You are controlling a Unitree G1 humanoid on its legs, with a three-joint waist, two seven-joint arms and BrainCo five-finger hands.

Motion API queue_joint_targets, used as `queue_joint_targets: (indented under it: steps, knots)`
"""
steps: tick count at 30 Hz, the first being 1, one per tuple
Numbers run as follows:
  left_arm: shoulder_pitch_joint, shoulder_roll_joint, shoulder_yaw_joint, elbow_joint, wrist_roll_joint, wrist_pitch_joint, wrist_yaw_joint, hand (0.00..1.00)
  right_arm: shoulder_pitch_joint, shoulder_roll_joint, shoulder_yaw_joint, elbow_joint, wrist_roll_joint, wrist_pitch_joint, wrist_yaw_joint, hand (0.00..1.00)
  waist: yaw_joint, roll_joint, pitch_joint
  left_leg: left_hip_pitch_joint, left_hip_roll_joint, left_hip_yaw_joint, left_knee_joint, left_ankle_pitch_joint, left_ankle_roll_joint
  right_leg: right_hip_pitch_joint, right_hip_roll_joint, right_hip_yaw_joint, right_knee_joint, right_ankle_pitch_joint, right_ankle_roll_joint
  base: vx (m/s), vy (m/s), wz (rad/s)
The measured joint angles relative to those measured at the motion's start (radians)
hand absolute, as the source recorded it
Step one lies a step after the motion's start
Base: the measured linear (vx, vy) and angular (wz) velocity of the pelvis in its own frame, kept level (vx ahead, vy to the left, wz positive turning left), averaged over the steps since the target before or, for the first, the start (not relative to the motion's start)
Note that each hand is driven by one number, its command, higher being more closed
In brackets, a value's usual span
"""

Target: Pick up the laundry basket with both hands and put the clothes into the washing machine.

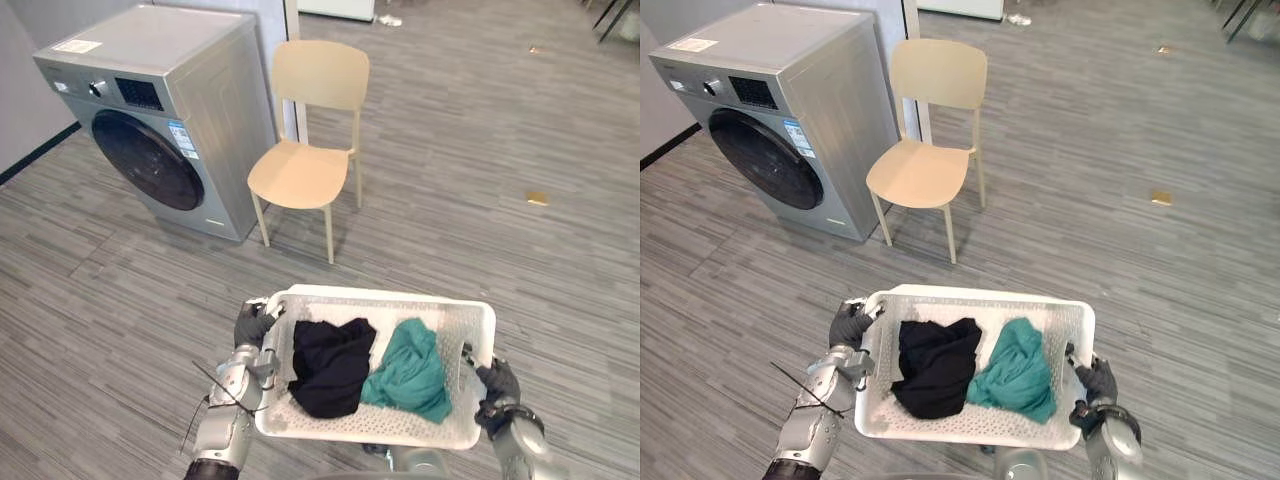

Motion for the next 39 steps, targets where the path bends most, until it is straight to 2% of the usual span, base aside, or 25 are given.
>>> queue_joint_targets:
  steps: [1, 2, 4, 5, 6, 7, 9, 10, 12, 13, 14, 15, 16, 17, 21, 22, 23, 25, 26, 28, 29, 31, 32, 34, 39]
  knots:
    - [-0.005, -0.012, -0.002, 0.006, 0.005, 0.001, -0.004, 1.00, 0.013, -0.017, 0.003, -0.001, 0.016, -0.002, 0.000, 1.00, -0.015, 0.005, 0.012, -0.051, 0.005, 0.033, 0.185, 0.142, -0.128, 0.018, -0.005, -0.014, 0.087, -0.051, -0.008, 0.63, -0.112, 0.39]
    - [0.027, -0.009, -0.001, -0.014, 0.005, -0.001, -0.016, 1.00, 0.037, -0.021, 0.017, -0.014, 0.030, -0.004, 0.000, 1.00, 0.003, 0.022, 0.007, -0.140, 0.067, 0.108, 0.438, 0.354, -0.130, 0.133, 0.058, 0.005, -0.055, -0.060, 0.001, 0.68, -0.111, 0.23]
    - [0.037, -0.008, 0.002, -0.022, 0.005, -0.007, -0.030, 1.00, 0.030, -0.019, 0.016, 0.002, 0.037, -0.011, -0.003, 1.00, 0.017, 0.081, 0.017, -0.262, 0.185, 0.168, 0.753, 0.314, -0.069, 0.295, 0.142, 0.015, -0.115, -0.136, 0.017, 0.65, -0.012, -0.33]
    - [0.039, 0.019, 0.013, -0.020, 0.004, -0.003, -0.031, 1.00, 0.024, -0.015, 0.034, 0.016, 0.038, -0.011, -0.004, 1.00, 0.043, 0.053, 0.031, -0.352, 0.241, 0.257, 0.812, 0.240, 0.051, 0.400, 0.142, 0.067, -0.172, -0.148, 0.026, 0.69, 0.084, -0.53]
    - [0.040, 0.020, 0.017, -0.020, 0.004, -0.003, -0.031, 1.00, 0.022, -0.014, 0.040, 0.017, 0.039, -0.011, -0.004, 1.00, 0.046, 0.043, 0.035, -0.368, 0.253, 0.276, 0.810, 0.223, 0.076, 0.416, 0.136, 0.077, -0.187, -0.148, 0.026, 0.67, 0.076, -0.61]
    - [0.039, 0.023, 0.038, -0.021, 0.001, -0.003, -0.032, 1.00, 0.014, -0.008, 0.058, 0.020, 0.041, -0.011, -0.004, 1.00, 0.057, 0.007, 0.049, -0.438, 0.298, 0.339, 0.755, 0.179, 0.138, 0.478, 0.106, 0.109, -0.235, -0.145, 0.031, 0.53, 0.072, -0.55]
    - [0.037, 0.033, 0.046, -0.019, 0.001, -0.003, -0.031, 1.00, -0.013, -0.002, 0.063, 0.054, 0.042, -0.012, -0.007, 1.00, 0.059, -0.020, 0.065, -0.507, 0.367, 0.392, 0.530, 0.144, 0.137, 0.538, 0.061, 0.151, -0.263, -0.134, 0.057, 0.66, 0.213, -0.56]
    - [0.036, 0.037, 0.043, -0.018, 0.001, -0.002, -0.030, 1.00, -0.029, -0.003, 0.064, 0.076, 0.042, -0.013, -0.012, 1.00, 0.053, -0.025, 0.069, -0.518, 0.375, 0.385, 0.292, 0.145, 0.131, 0.563, 0.037, 0.178, -0.257, -0.135, 0.078, 0.67, 0.395, -0.58]
    - [0.032, 0.036, 0.045, -0.020, 0.001, -0.005, -0.025, 1.00, -0.035, -0.008, 0.077, 0.078, 0.042, -0.024, -0.021, 1.00, 0.055, -0.027, 0.069, -0.505, 0.340, 0.234, -0.076, 0.201, 0.060, 0.577, -0.005, 0.238, -0.220, -0.157, 0.152, 0.58, 0.483, -0.80]
    - [0.037, 0.036, 0.045, -0.019, -0.003, -0.009, -0.017, 1.00, -0.038, -0.018, 0.086, 0.079, 0.042, -0.027, -0.020, 1.00, 0.058, -0.009, 0.058, -0.461, 0.329, 0.094, -0.271, 0.295, 0.012, 0.577, -0.030, 0.280, -0.190, -0.190, 0.207, 0.61, 0.656, -1.24]
    - [0.051, 0.022, 0.042, -0.018, -0.013, -0.013, -0.011, 1.00, -0.042, -0.034, 0.093, 0.083, 0.042, -0.026, -0.015, 1.00, 0.064, 0.008, 0.043, -0.453, 0.338, 0.039, -0.292, 0.425, -0.035, 0.587, -0.050, 0.313, -0.171, -0.238, 0.285, 0.59, 0.695, -1.12]
    - [0.039, 0.045, 0.044, 0.001, -0.017, -0.012, -0.011, 1.00, -0.062, -0.007, 0.091, 0.112, 0.042, -0.025, -0.016, 1.00, 0.056, -0.046, 0.043, -0.487, 0.298, 0.057, -0.194, 0.379, -0.070, 0.592, -0.109, 0.320, -0.163, -0.254, 0.312, 0.51, 0.645, -0.76]
    - [-0.003, 0.069, 0.046, 0.027, -0.016, -0.002, -0.007, 1.00, -0.062, 0.021, 0.085, 0.113, 0.041, -0.020, -0.021, 1.00, 0.050, -0.090, 0.036, -0.533, 0.256, 0.084, -0.083, 0.301, -0.040, 0.574, -0.165, 0.335, -0.164, -0.216, 0.342, 0.44, 0.564, -0.40]
    - [-0.016, 0.092, 0.038, 0.025, -0.017, 0.005, -0.011, 1.00, -0.062, 0.027, 0.086, 0.113, 0.041, -0.018, -0.020, 1.00, 0.058, -0.107, 0.037, -0.556, 0.229, 0.117, -0.009, 0.248, -0.010, 0.564, -0.204, 0.354, -0.174, -0.151, 0.360, 0.42, 0.523, -0.41]
    - [-0.031, 0.101, 0.004, 0.011, -0.016, 0.004, -0.011, 1.00, -0.059, 0.035, 0.061, 0.112, 0.041, -0.011, -0.019, 1.00, 0.056, -0.108, 0.031, -0.538, 0.147, 0.192, 0.066, 0.148, 0.076, 0.512, -0.302, 0.368, -0.100, 0.085, 0.345, 0.37, 0.514, -0.19]
    - [-0.028, 0.103, -0.001, 0.007, -0.015, 0.004, -0.010, 1.00, -0.060, 0.033, 0.057, 0.112, 0.042, -0.006, -0.017, 1.00, 0.065, -0.104, 0.030, -0.504, 0.143, 0.230, 0.035, 0.134, 0.099, 0.448, -0.325, 0.362, -0.029, 0.189, 0.277, 0.21, 0.314, -0.42]
    - [-0.024, 0.106, -0.001, 0.003, -0.014, 0.003, -0.009, 1.00, -0.060, 0.029, 0.056, 0.112, 0.042, -0.003, -0.015, 1.00, 0.068, -0.103, 0.031, -0.477, 0.143, 0.249, 0.005, 0.128, 0.110, 0.419, -0.335, 0.354, 0.016, 0.206, 0.241, 0.18, 0.313, -0.46]
    - [-0.016, 0.128, 0.004, -0.020, -0.013, 0.003, -0.007, 1.00, -0.057, 0.047, 0.058, 0.111, 0.042, 0.001, -0.004, 1.00, 0.070, -0.099, 0.033, -0.400, 0.142, 0.286, -0.069, 0.126, 0.131, 0.315, -0.325, 0.260, 0.220, 0.022, 0.216, 0.17, 0.279, -0.43]
    - [-0.009, 0.134, 0.009, -0.034, -0.001, 0.001, -0.006, 1.00, -0.057, 0.052, 0.063, 0.111, 0.041, 0.001, 0.000, 1.00, 0.072, -0.095, 0.035, -0.332, 0.142, 0.309, -0.124, 0.128, 0.138, 0.275, -0.280, 0.177, 0.279, -0.089, 0.209, 0.11, 0.181, -0.46]
    - [-0.009, 0.133, 0.009, -0.057, 0.007, 0.001, -0.002, 1.00, -0.058, 0.051, 0.064, 0.105, 0.042, 0.001, 0.000, 1.00, 0.074, -0.090, 0.035, -0.281, 0.142, 0.325, -0.176, 0.129, 0.143, 0.237, -0.203, 0.127, 0.270, -0.169, 0.212, 0.08, 0.076, -0.41]
    - [-0.010, 0.129, 0.011, -0.075, 0.012, -0.003, 0.007, 1.00, -0.057, 0.045, 0.064, 0.078, 0.042, 0.000, 0.000, 1.00, 0.074, -0.085, 0.034, -0.254, 0.141, 0.345, -0.220, 0.135, 0.146, 0.193, -0.125, 0.090, 0.193, -0.214, 0.212, 0.06, 0.020, -0.33]
    - [-0.014, 0.121, 0.015, -0.095, 0.015, -0.004, 0.013, 1.00, -0.056, 0.032, 0.071, 0.054, 0.052, -0.003, 0.001, 1.00, 0.071, -0.093, 0.028, -0.250, 0.123, 0.352, -0.258, 0.158, 0.135, 0.182, -0.079, 0.048, 0.008, -0.196, 0.174, 0.05, -0.033, 0.04]
    - [-0.023, 0.098, 0.021, -0.098, 0.022, -0.001, 0.013, 1.00, -0.051, 0.014, 0.075, 0.037, 0.064, -0.004, 0.002, 1.00, 0.052, -0.078, 0.033, -0.261, 0.108, 0.324, -0.260, 0.161, 0.121, 0.195, -0.075, 0.025, -0.049, -0.156, 0.105, 0.05, -0.041, 0.34]
    - [-0.018, 0.051, 0.025, -0.098, 0.043, 0.000, 0.015, 1.00, -0.046, -0.012, 0.069, 0.033, 0.066, -0.003, 0.002, 1.00, 0.060, -0.055, 0.027, -0.257, 0.116, 0.310, -0.273, 0.175, 0.107, 0.200, -0.058, 0.020, -0.074, -0.143, 0.097, 0.08, -0.036, 0.15]
    - [-0.008, 0.037, 0.044, -0.125, 0.055, 0.000, 0.010, 1.00, -0.043, -0.016, 0.074, 0.027, 0.067, -0.003, 0.021, 1.00, 0.072, -0.052, 0.025, -0.281, 0.138, 0.272, -0.332, 0.205, 0.079, 0.221, -0.015, -0.030, -0.162, -0.114, 0.083, 0.07, -0.065, 0.14]
